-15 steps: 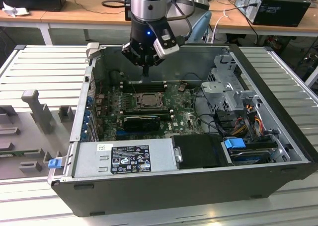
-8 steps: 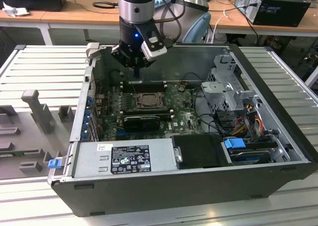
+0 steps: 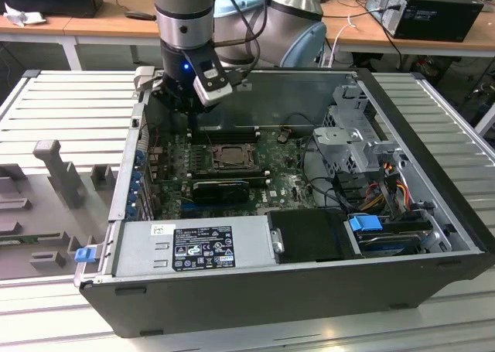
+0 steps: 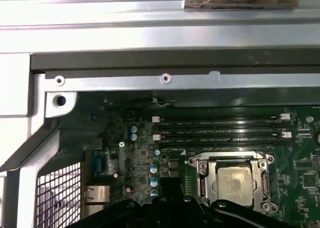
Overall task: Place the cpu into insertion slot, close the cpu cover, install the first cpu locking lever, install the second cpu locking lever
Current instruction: 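Install the first cpu locking lever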
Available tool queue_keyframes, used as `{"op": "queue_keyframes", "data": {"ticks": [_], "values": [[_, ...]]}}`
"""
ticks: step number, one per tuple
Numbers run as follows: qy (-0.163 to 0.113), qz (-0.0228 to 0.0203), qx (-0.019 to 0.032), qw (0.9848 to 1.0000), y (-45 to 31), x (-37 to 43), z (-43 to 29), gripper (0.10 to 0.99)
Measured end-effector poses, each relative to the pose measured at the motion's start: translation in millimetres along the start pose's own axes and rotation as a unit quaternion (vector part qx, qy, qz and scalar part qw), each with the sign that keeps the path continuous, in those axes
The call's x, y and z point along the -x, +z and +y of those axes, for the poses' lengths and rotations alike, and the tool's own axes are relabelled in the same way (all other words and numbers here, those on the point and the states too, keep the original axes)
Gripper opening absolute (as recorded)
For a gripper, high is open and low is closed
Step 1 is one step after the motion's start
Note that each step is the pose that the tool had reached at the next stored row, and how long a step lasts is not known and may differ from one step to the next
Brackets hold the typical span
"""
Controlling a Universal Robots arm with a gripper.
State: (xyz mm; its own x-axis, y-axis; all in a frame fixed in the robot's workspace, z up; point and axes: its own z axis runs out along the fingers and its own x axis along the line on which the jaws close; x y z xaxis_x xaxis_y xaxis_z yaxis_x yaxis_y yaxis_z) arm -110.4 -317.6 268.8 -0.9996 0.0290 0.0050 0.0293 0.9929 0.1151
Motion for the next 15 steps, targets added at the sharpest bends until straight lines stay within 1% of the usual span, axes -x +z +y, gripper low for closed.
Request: {"op": "queue_keyframes", "data": {"ticks": [2,4,5,6,9,10,12,15], "values": [[0.000,-0.0001,-0.0007,1.0000,3.3,-0.2,6.5,0.106],[-0.002,0.0001,-0.0011,1.0000,8.9,-0.5,16.9,0.106],[-0.003,0.0002,-0.0014,1.0000,10.8,-0.6,20.4,0.106],[-0.004,0.0003,-0.0024,1.0000,12.2,-0.2,22.1,0.106],[-0.004,0.0001,-0.0098,0.9999,13.6,7.4,22.8,0.106],[-0.004,0.0000,-0.0149,0.9999,14.3,13.6,23.0,0.106],[-0.004,-0.0002,-0.0211,0.9998,15.4,21.0,23.2,0.106],[-0.004,-0.0002,-0.0232,0.9997,16.6,33.7,23.7,0.106]]}}
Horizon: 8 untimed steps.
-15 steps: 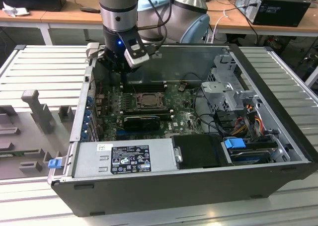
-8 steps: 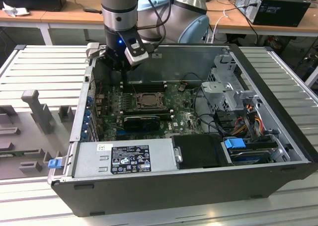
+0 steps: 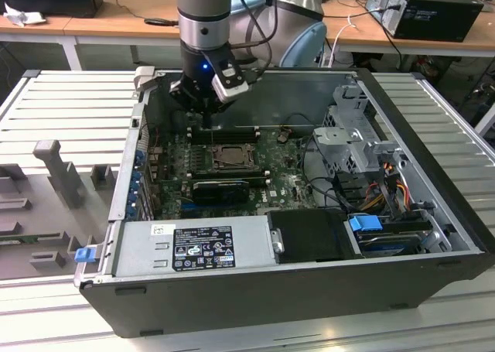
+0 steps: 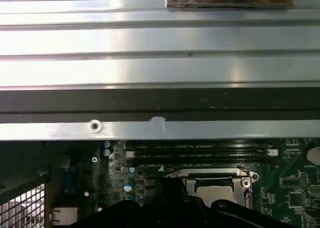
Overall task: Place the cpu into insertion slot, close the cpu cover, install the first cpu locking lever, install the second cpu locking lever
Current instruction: 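Install the first cpu locking lever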
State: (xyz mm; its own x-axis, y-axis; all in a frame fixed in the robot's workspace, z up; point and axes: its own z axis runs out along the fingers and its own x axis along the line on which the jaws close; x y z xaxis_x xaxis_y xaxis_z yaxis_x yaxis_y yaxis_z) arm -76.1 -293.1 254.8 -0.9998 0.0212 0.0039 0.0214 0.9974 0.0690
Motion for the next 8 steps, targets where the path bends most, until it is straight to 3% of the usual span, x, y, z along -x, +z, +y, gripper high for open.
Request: {"op": "queue_keyframes", "data": {"ticks": [5,7,8], "values": [[0.000,-0.0002,-0.0080,1.0000,4.6,24.4,0.3,0.106],[0.000,-0.0002,-0.0074,1.0000,5.4,32.5,0.4,0.106],[0.000,-0.0001,-0.0041,1.0000,5.5,34.6,0.4,0.106]]}}
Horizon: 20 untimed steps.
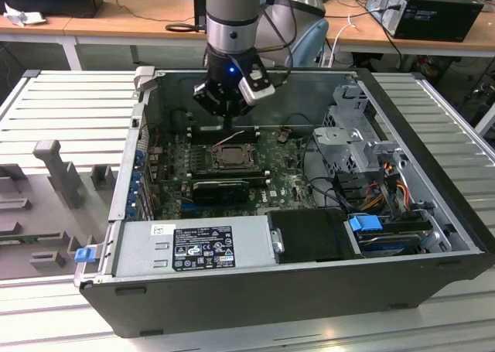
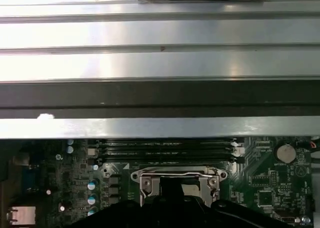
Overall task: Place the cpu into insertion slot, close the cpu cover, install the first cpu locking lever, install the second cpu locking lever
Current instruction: 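Install the first cpu locking lever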
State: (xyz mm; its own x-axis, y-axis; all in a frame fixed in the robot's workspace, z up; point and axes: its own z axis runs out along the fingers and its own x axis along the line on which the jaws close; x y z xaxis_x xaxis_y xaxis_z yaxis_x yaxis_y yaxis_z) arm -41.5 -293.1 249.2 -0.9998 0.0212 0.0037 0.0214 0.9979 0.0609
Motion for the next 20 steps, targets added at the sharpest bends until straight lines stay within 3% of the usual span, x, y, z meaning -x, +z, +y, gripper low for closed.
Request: {"op": "queue_keyframes", "data": {"ticks": [2,5,13,20], "values": [[-0.003,0.0003,0.0058,1.0000,1.0,1.6,0.2,0.106],[-0.018,0.0013,0.0057,0.9998,7.3,3.7,1.2,0.106],[-0.023,0.0017,0.0057,0.9997,23.3,14.2,8.8,0.106],[-0.029,0.0022,0.0057,0.9996,31.7,23.4,10.3,0.106]]}}
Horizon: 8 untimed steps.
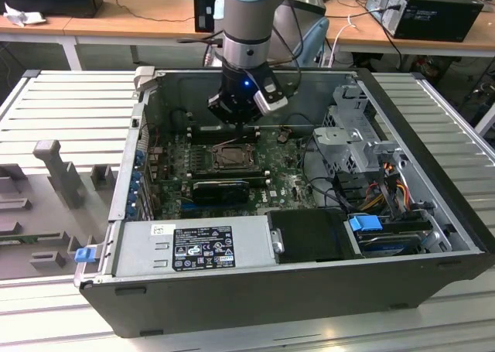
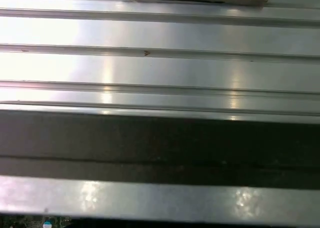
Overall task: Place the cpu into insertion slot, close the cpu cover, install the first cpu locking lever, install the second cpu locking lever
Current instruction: 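Install the first cpu locking lever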
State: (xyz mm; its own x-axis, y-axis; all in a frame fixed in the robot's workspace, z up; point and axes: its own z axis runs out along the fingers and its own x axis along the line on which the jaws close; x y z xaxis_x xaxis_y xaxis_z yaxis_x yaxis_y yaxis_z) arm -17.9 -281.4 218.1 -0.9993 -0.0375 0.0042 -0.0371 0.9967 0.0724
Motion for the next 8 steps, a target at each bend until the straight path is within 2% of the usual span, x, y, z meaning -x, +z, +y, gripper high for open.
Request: {"op": "queue_keyframes", "data": {"ticks": [8], "values": [[-0.003,0.0002,-0.0001,1.0000,10.0,1.8,-0.6,0.106]]}}
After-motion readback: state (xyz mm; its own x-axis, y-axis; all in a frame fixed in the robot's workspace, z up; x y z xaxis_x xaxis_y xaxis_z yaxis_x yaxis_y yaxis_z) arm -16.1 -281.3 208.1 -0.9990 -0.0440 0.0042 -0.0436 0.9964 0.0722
